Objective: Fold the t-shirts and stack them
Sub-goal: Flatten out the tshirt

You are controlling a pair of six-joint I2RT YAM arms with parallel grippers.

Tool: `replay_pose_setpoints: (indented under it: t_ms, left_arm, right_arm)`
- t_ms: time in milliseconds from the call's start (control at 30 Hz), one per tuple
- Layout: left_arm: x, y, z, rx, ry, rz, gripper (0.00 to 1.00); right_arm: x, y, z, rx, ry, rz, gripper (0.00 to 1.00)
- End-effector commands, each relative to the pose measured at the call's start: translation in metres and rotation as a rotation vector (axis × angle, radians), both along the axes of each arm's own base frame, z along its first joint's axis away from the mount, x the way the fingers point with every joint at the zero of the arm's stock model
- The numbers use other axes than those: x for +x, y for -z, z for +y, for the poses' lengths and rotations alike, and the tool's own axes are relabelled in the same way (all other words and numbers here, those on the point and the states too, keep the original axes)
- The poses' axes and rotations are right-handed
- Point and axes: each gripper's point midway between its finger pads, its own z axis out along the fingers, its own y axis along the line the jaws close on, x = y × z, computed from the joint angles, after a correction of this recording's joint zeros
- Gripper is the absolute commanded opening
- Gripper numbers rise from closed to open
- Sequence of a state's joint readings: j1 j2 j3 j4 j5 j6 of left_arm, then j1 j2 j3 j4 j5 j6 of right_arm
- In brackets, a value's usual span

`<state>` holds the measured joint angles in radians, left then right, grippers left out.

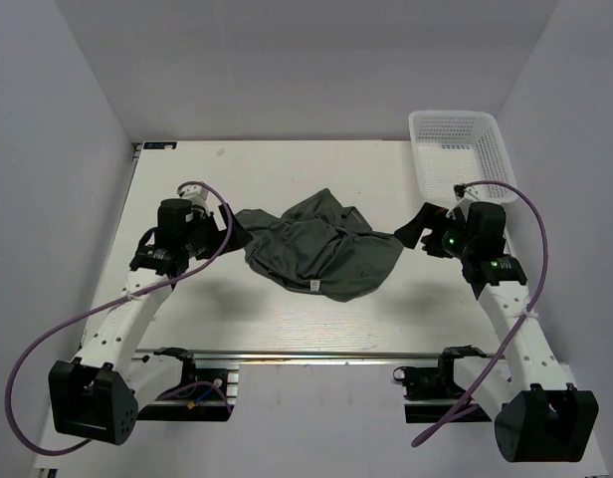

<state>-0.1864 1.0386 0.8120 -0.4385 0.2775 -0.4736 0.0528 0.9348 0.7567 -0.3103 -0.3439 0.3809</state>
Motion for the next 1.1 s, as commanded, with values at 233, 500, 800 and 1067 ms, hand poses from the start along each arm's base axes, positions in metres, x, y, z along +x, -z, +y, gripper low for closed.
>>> replay_pose_setpoints:
  t_ms: [233,500,800,1067]
  left_arm:
    - [0.008,0.053,-0.002,0.019,-0.012,0.143,1.0]
    - [0.028,0.082,0.005,0.077,-0.049,0.195,1.0]
    - [0.04,0.118,-0.008,0.063,-0.008,0.263,0.99]
    - [0.044,0.14,-0.03,0.034,0.054,0.294,0.79]
  right_arm:
    - [0.021,0.025,-0.029,-0.047,0.208,0.03,0.9]
    - [0.036,0.067,-0.02,-0.059,0.163,0.206,0.9]
    - [0.045,0.112,0.005,0.004,0.047,0.317,0.86]
    - [0.04,0.151,0.037,0.024,-0.061,0.433,0.64]
